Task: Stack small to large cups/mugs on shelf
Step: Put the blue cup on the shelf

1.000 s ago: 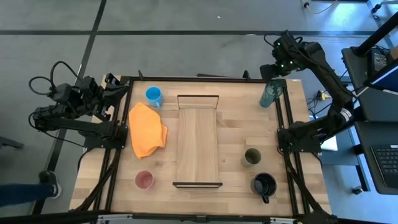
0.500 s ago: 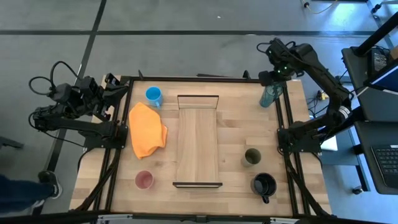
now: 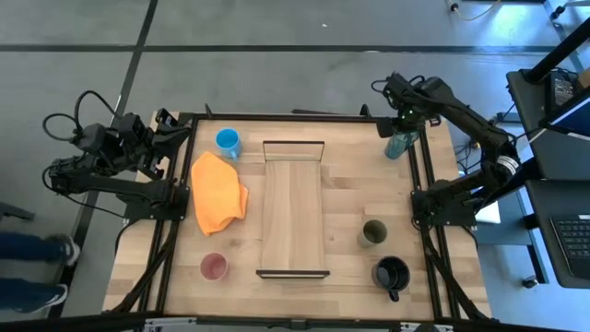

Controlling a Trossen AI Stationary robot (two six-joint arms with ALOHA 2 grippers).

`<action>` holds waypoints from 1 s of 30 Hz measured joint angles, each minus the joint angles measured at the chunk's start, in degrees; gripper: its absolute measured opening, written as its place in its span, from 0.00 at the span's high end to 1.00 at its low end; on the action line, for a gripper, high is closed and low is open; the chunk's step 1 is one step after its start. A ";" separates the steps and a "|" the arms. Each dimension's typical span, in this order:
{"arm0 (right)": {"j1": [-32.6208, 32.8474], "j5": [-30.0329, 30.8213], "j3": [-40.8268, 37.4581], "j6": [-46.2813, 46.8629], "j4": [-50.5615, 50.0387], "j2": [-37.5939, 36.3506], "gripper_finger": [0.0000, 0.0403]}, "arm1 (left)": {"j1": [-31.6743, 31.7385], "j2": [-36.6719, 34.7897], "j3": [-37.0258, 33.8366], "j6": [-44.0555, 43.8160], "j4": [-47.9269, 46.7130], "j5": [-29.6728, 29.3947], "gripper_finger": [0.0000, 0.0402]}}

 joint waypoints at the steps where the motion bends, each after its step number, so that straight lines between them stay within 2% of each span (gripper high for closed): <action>1: 0.30 -0.06 -0.74 0.13 0.27 0.00 0.79 | 0.00 0.00 0.01 0.00 0.00 0.00 0.94; 12: 3.75 -2.27 -5.11 2.79 5.76 0.00 0.79 | -0.01 0.00 0.01 0.00 0.00 -0.01 0.94; 18: 4.00 2.44 -5.11 2.70 6.39 0.00 0.79 | -0.02 0.00 0.01 0.00 -0.02 0.00 0.94; 30: 3.95 4.36 -5.49 1.26 7.69 -0.02 0.79 | -0.02 0.00 0.01 -0.02 0.00 0.00 0.94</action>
